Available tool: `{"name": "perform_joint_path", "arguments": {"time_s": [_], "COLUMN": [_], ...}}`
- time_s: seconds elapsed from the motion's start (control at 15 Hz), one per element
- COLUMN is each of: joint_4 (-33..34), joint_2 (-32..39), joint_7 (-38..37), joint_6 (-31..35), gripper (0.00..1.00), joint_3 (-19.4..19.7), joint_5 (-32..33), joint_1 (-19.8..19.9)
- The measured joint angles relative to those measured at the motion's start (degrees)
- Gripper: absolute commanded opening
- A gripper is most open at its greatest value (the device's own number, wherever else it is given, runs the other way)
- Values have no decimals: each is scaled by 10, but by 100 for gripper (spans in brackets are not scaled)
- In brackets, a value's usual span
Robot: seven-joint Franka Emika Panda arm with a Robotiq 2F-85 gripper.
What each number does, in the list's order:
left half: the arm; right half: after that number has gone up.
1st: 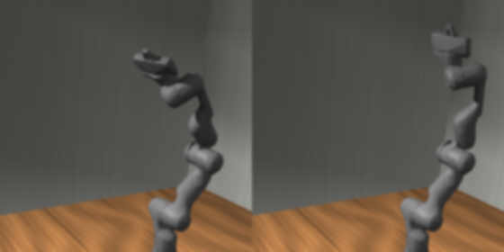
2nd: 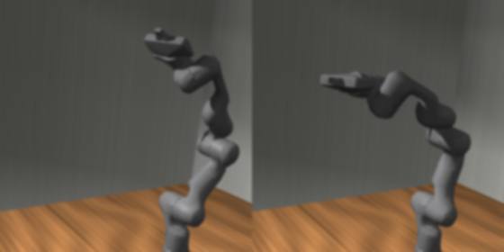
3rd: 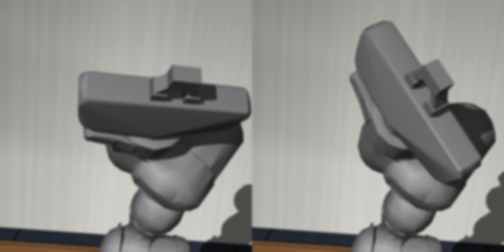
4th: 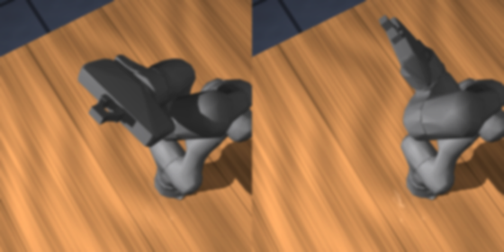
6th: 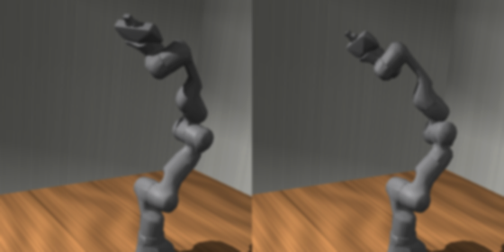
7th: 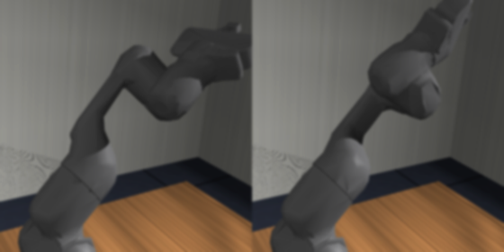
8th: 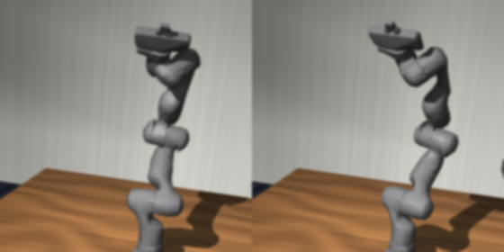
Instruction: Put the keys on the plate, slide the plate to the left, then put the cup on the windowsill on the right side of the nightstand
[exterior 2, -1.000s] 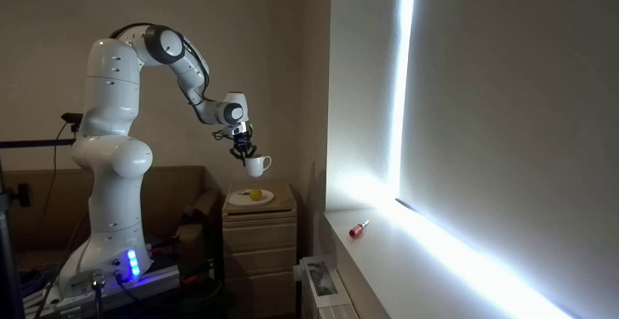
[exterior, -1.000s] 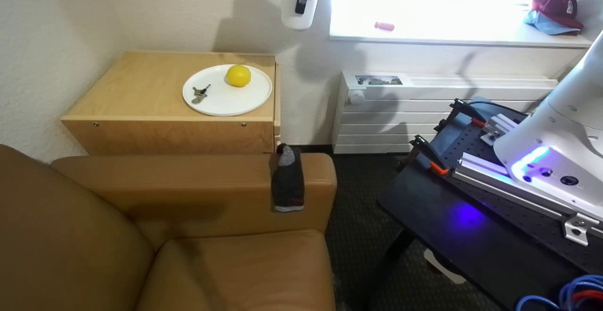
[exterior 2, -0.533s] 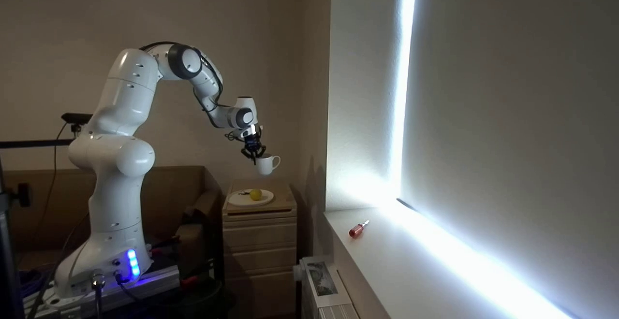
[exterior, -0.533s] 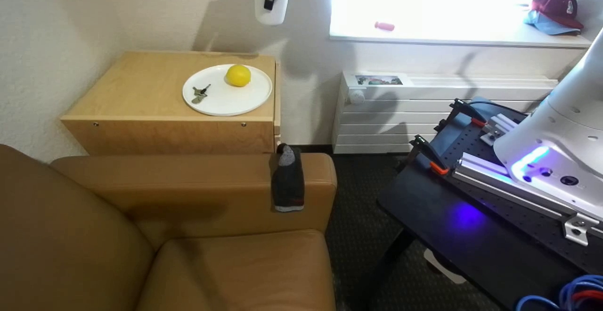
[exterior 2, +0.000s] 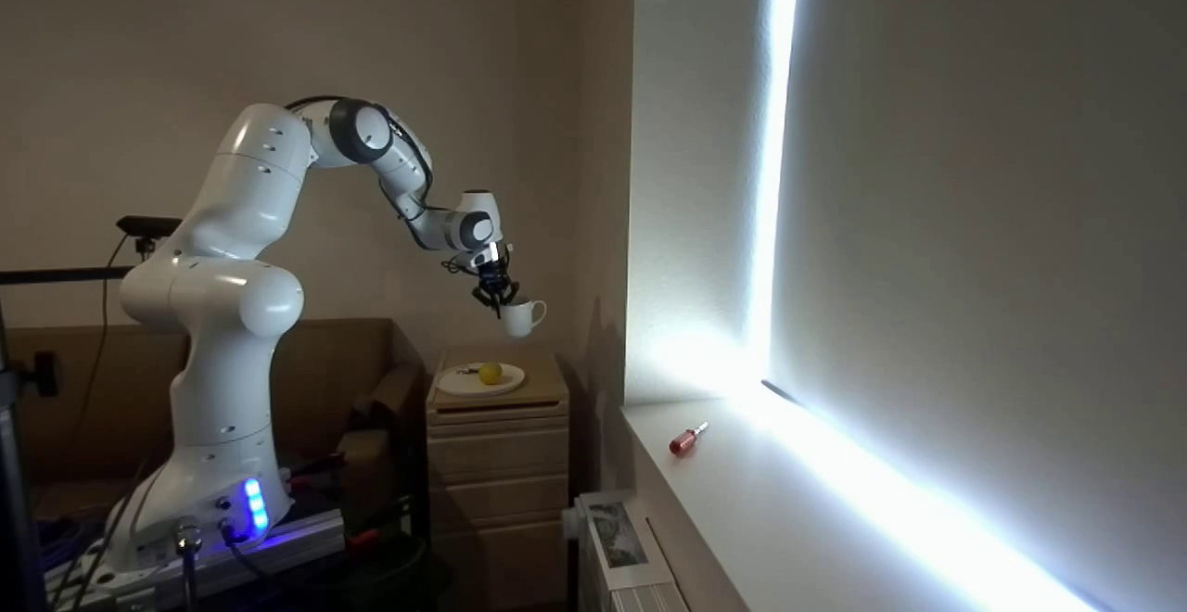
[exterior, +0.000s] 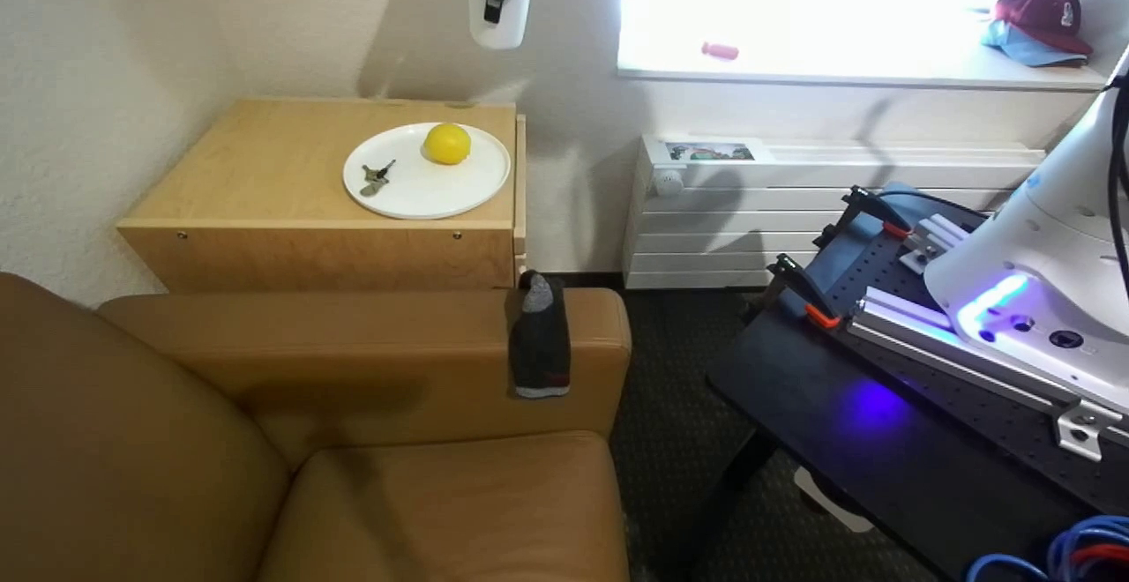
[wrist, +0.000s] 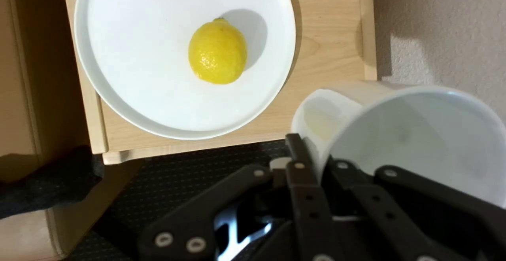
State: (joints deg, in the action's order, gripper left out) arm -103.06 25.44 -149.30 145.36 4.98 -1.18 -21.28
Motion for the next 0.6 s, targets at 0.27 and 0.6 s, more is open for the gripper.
{"name": "perform_joint_path", "arguments": {"time_s": [0.27,0.6], "joint_4": [14,80], "joint_2": [46,125], "joint_7": [0,0], "joint_6": [-3,-2], "gripper": [1,1], "joint_3": [49,91], "joint_5": [-48,-168], "joint_1": [-33,-79]}}
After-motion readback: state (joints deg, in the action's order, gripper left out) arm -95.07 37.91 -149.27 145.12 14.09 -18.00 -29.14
